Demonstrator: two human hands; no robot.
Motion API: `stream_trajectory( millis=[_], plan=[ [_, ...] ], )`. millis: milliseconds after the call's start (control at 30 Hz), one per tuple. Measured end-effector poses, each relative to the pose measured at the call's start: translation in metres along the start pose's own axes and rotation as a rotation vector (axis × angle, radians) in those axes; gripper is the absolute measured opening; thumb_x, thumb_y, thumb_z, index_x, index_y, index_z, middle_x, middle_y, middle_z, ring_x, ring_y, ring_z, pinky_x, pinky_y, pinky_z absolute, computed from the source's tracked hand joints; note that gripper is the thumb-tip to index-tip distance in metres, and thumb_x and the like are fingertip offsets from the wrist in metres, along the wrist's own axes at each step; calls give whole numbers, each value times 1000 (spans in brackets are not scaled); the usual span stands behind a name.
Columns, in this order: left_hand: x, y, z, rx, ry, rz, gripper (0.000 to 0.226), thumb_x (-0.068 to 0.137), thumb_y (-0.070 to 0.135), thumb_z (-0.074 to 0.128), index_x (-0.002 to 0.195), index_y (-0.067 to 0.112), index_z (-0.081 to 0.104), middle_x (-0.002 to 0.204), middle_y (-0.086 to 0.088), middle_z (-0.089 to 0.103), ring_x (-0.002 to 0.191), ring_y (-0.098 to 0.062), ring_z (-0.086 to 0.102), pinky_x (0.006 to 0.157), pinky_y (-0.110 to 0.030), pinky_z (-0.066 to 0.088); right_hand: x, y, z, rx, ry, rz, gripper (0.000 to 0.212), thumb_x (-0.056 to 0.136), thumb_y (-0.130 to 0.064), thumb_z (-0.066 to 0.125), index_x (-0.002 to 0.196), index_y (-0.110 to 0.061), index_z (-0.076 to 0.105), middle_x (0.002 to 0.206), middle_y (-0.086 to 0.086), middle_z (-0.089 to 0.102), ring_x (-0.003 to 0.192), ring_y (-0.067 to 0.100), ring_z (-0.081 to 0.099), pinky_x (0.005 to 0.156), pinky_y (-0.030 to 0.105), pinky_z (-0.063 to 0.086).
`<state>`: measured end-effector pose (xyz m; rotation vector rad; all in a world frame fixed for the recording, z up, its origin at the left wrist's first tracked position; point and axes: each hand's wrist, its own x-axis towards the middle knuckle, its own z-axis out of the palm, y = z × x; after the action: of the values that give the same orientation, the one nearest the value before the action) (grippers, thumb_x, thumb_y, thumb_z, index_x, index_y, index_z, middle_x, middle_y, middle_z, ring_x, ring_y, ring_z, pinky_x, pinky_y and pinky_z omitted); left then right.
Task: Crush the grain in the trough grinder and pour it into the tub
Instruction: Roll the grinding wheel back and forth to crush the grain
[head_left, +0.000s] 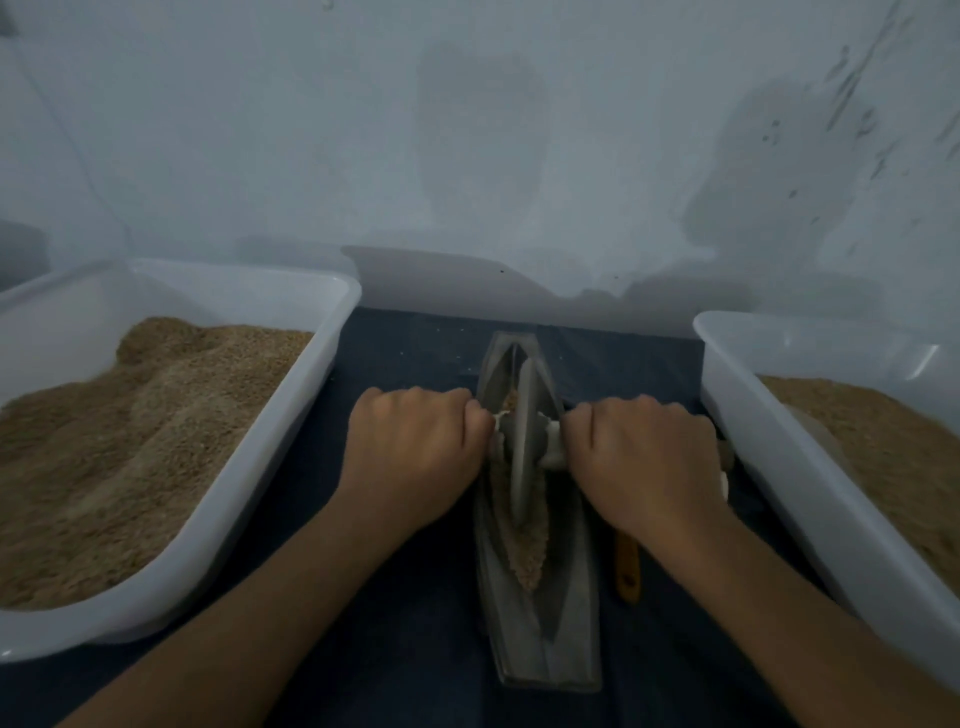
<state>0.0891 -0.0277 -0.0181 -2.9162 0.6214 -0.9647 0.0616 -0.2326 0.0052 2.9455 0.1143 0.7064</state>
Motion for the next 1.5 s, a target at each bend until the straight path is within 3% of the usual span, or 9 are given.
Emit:
stream_trajectory(
  millis=[133,233,300,400,533,733,1000,1200,1500],
  plan=[
    [42,-11,12,98,-163,-4,30,96,31,23,79,20,45,69,1,36,62,-20,39,53,-29,20,62,22,23,86,-270,-19,52,87,-48,5,77,-22,48,76,0,51,64,17,46,55,33,24],
    [79,-12,18,3,-309,-173,59,90,46,4,77,16,53,73,2,44,61,-20,38,55,-33,22,96,32,33,125,-510,-106,5,97,-24,46,98,-22,42,88,3,48,71,20,53,57,39,41],
    [88,-9,17,-19,-294,-216,54,91,49,11,70,20,51,69,1,45,58,-19,36,55,-34,24,100,34,37,183,-560,-69,29,91,-5,59,106,-21,41,90,4,48,70,21,58,57,40,50],
    [68,-8,12,90,-198,-97,42,96,35,22,77,18,55,67,3,40,57,-20,37,50,-30,21,82,28,26,121,-427,-84,9,99,-23,35,95,-22,42,88,3,48,70,19,48,55,37,35],
    [7,-5,-3,42,-18,51,25,91,16,60,71,19,44,59,2,40,48,-19,34,47,-28,28,25,5,7,102,45,13,51,95,-40,16,57,-22,45,54,-5,44,46,12,35,49,30,14],
    [-34,11,-19,-60,94,-118,31,105,34,26,76,28,35,64,9,36,55,-17,28,63,-37,20,-28,7,-2,224,272,-76,44,100,-34,30,59,-24,45,50,-10,36,40,9,30,42,27,27],
    [14,-4,-1,141,-40,42,14,83,7,58,71,12,51,58,-4,42,51,-18,26,52,-23,18,62,18,21,80,-111,-114,69,71,-54,-6,71,-17,52,69,1,48,59,18,41,54,33,18],
    [68,-23,19,96,-279,-77,22,101,29,27,90,24,45,83,-3,47,70,-24,37,53,-33,20,103,21,20,108,-510,-98,44,70,-40,8,82,-23,46,83,4,50,72,23,49,57,36,25],
    [-13,5,-23,115,1,73,29,100,22,37,73,17,46,61,0,41,47,-18,29,51,-31,22,4,14,14,57,45,-50,44,97,-37,22,60,-23,44,54,-9,39,45,11,31,47,31,18]
  ],
)
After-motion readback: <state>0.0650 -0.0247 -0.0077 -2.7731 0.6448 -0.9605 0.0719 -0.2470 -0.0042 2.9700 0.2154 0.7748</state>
